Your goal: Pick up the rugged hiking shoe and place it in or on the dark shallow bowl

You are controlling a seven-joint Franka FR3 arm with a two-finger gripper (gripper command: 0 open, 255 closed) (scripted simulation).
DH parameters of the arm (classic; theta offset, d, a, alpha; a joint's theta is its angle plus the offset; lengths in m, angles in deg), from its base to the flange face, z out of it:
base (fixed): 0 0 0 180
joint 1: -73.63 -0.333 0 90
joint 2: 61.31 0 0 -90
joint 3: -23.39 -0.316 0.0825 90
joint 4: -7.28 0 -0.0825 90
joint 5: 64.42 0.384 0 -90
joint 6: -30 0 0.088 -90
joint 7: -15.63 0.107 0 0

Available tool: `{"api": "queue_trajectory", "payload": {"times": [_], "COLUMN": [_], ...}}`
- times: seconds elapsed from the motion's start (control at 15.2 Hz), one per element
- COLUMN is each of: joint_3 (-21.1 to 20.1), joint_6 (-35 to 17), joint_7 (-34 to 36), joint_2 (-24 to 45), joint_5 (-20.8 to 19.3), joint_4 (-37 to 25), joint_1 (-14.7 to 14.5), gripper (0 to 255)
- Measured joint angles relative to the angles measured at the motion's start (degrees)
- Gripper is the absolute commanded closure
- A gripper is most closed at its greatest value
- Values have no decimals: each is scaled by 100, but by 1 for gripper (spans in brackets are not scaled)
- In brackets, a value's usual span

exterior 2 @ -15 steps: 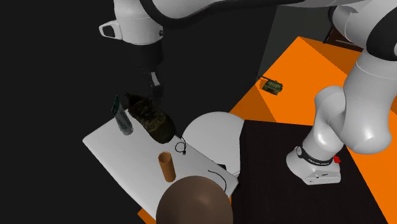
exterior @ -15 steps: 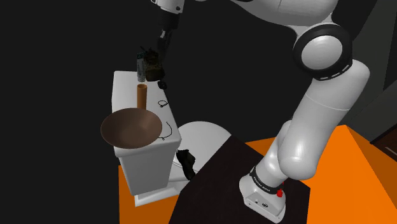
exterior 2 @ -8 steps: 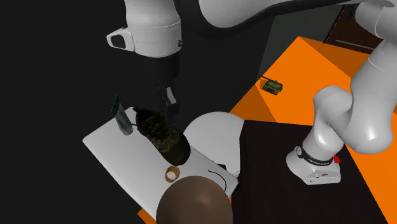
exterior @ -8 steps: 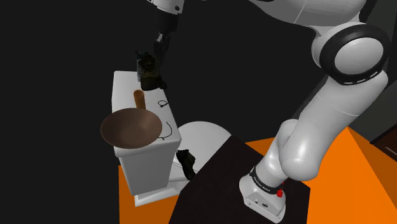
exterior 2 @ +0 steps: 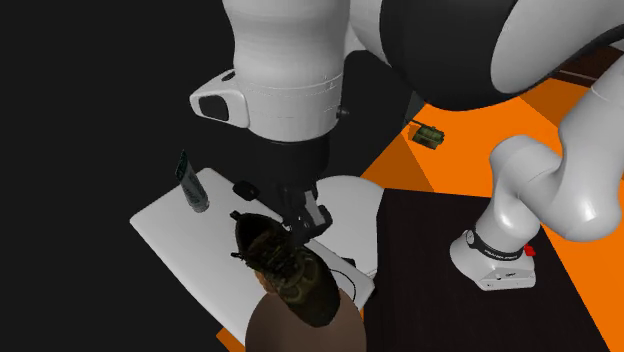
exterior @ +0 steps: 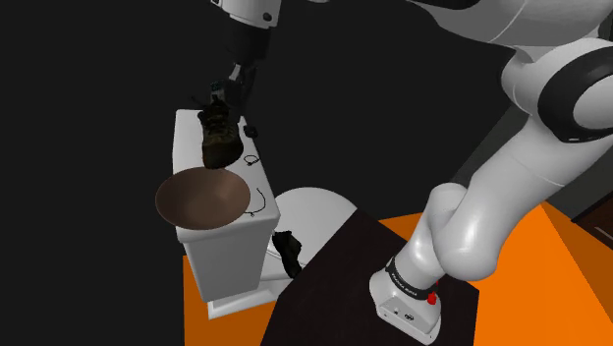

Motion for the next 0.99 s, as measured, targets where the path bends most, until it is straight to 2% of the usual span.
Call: {"api": "queue_trajectory", "payload": {"times": [0.26, 0.4, 0.99], "joint_3": [-312, -388, -421], "joint_6": [77, -44, -712], "joint_7": [555, 681, 683], "joint_2": [-168, -211, -292], "joint_5": [32, 43, 68], "joint_4": [52, 207, 952], "joint_1": [-244, -302, -326], "gripper": [255, 255, 255]}}
